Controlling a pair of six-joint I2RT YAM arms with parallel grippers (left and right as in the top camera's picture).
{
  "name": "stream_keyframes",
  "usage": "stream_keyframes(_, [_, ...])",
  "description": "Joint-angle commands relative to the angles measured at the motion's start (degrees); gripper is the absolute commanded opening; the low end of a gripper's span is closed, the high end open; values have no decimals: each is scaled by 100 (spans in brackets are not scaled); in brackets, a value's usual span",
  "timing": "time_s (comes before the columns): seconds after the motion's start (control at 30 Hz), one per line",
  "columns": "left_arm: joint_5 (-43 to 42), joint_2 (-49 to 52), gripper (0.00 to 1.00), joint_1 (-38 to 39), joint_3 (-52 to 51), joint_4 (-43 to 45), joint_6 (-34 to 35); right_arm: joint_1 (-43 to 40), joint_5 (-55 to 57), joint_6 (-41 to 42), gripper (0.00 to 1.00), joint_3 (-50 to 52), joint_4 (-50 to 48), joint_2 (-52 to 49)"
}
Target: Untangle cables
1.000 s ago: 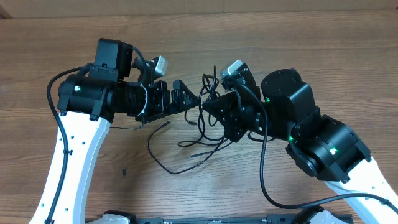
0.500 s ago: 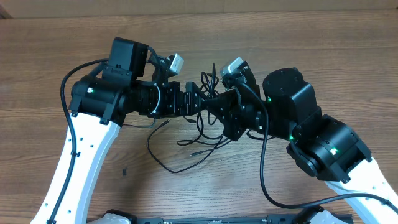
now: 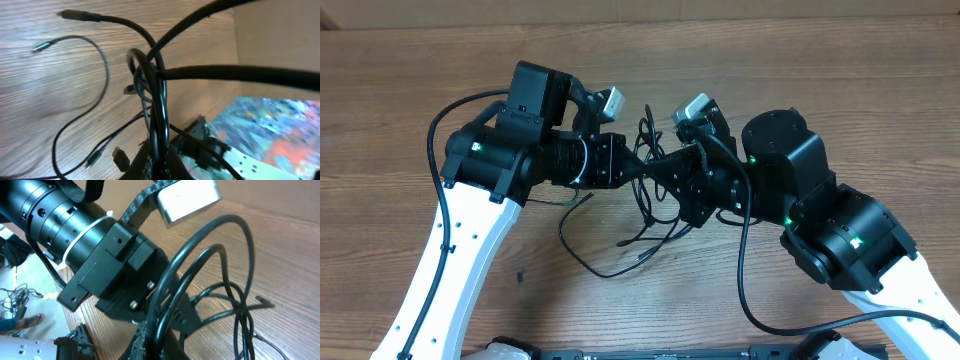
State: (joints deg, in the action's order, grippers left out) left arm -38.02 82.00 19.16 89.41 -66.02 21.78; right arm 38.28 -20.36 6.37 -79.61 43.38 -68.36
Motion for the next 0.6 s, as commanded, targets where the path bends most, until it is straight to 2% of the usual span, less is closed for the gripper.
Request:
stream_keyframes(0.0, [761,50,4,-44,74,-70,227,11,72,-24,4,-125,52,81])
stream_keyframes(0.1, [1082,50,4,-144,74,-227,273,11,603,55,4,-125,240,81])
stream_keyframes(0.13, [1325,50,4,-245,74,-361,315,11,1145,304,4,-125,369,85])
stream_keyframes(0.4, [2500,50,4,-1038,74,-1126,551,11,3440,1209,4,-125,1064,120])
stream_keyframes(0.57, [2645,50,4,-1519,74,-1360,553,11,4286,1513,4,-125,1294,280])
